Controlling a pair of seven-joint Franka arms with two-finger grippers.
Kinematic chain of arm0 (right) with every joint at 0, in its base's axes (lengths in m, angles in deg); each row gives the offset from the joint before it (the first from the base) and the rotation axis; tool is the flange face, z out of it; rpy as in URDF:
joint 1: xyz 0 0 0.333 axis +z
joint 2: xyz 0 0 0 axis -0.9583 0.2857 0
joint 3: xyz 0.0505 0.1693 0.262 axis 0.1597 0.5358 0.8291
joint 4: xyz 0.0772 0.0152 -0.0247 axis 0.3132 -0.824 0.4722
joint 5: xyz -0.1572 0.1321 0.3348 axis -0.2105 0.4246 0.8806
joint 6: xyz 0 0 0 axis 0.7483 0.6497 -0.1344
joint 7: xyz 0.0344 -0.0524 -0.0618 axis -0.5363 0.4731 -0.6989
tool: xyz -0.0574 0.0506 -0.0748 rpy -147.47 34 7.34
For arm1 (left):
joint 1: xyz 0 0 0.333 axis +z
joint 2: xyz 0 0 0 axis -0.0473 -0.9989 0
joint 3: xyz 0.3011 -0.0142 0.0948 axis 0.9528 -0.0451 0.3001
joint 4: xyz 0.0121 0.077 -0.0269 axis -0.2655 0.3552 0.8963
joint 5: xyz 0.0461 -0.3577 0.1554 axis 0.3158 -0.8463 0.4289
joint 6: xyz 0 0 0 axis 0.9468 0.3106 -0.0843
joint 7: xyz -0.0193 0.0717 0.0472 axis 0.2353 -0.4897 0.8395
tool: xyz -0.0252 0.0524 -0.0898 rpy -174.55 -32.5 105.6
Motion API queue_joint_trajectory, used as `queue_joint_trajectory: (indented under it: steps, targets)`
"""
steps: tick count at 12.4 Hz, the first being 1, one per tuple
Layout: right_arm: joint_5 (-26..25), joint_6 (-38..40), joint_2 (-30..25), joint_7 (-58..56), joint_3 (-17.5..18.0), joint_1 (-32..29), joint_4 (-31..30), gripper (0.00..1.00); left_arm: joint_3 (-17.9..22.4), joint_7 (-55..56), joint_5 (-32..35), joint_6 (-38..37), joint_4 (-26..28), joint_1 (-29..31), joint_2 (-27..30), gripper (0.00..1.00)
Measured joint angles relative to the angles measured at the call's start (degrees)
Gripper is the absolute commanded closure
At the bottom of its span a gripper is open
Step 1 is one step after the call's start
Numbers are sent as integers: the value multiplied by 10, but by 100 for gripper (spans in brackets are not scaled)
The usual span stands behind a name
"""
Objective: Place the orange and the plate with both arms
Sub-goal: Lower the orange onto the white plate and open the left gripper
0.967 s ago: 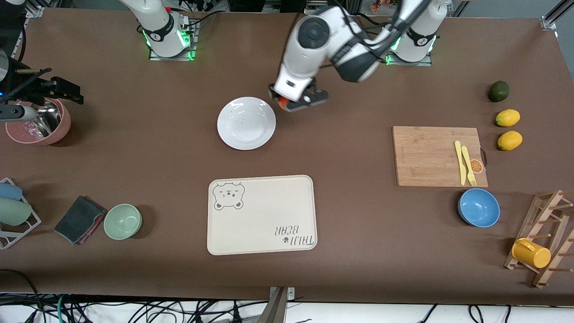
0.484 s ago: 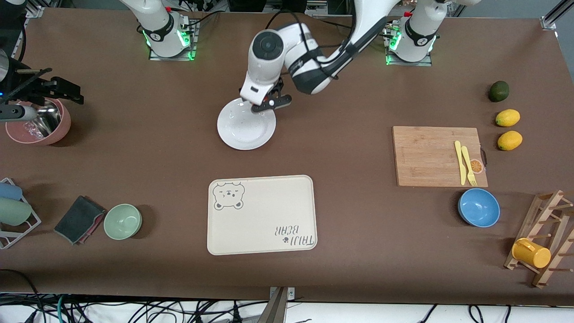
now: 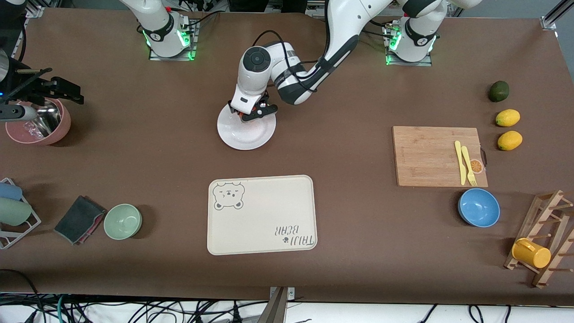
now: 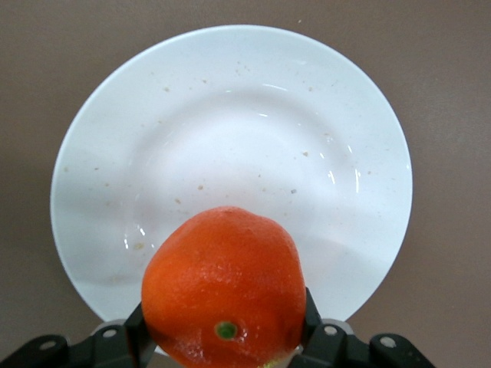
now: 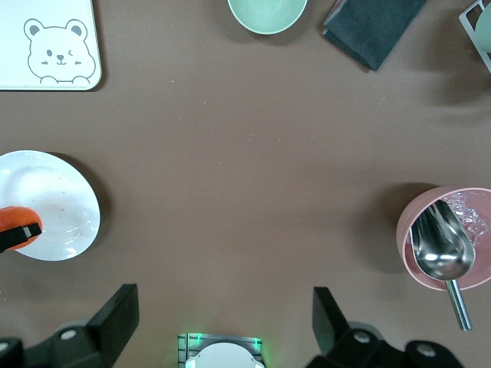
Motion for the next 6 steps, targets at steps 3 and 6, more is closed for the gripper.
queue_joint_trajectory:
  steps: [3, 6]
  targets:
    - [0, 0, 1, 0, 0, -1, 0, 0, 30, -1, 3, 5, -1, -24, -10, 0]
    - [0, 0, 3, 0, -2, -3, 0, 0, 38, 0, 4, -15, -20, -36, -4, 0]
